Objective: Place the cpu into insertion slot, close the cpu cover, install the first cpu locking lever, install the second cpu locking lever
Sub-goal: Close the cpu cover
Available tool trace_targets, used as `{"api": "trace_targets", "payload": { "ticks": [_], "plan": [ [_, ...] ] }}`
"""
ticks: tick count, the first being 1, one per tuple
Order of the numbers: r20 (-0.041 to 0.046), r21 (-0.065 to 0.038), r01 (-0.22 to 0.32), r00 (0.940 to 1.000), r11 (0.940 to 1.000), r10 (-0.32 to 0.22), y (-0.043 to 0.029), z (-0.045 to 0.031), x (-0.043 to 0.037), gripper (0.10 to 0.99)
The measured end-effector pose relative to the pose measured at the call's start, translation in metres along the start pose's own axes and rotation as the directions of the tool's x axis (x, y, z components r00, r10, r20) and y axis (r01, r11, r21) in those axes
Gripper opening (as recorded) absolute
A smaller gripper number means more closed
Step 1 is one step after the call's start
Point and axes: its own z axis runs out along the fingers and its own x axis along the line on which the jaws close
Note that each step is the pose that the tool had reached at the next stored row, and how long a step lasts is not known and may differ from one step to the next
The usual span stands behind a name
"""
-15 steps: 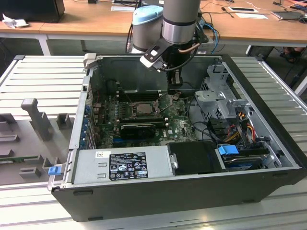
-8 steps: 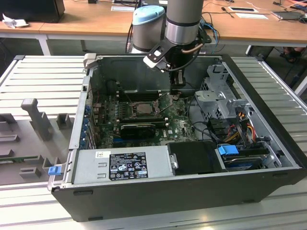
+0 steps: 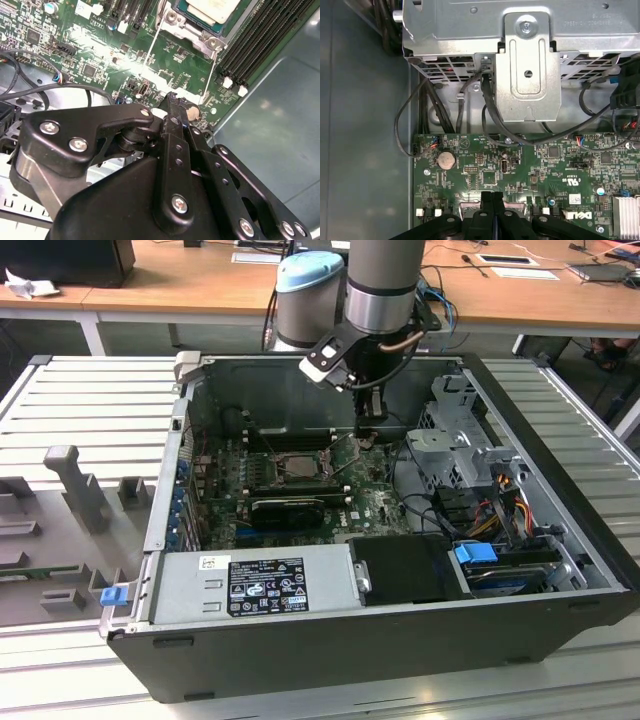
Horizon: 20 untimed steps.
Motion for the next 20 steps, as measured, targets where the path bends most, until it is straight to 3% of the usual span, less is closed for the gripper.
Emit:
{"api": "trace_targets", "payload": {
  "ticks": [5, 9, 14, 17, 20],
  "plan": [
    [0.0000, 0.001, 0.000, 1.0000, 1.0000, 0.000, 0.0045, 0.0012, 0.0000, 0.106],
    [-0.0004, 0.009, 0.008, 1.0000, 0.9999, -0.008, 0.0120, 0.0044, -0.0009, 0.106],
    [-0.0017, 0.011, 0.011, 0.9999, 0.9999, -0.011, 0.0137, 0.0164, -0.0050, 0.106],
    [-0.0056, 0.039, 0.011, 0.9999, 0.9992, -0.010, 0.0137, 0.0163, -0.0050, 0.106],
    [-0.0096, 0.049, 0.010, 0.9999, 0.9987, -0.009, 0.0131, 0.0163, -0.0050, 0.106]
  ]
}}
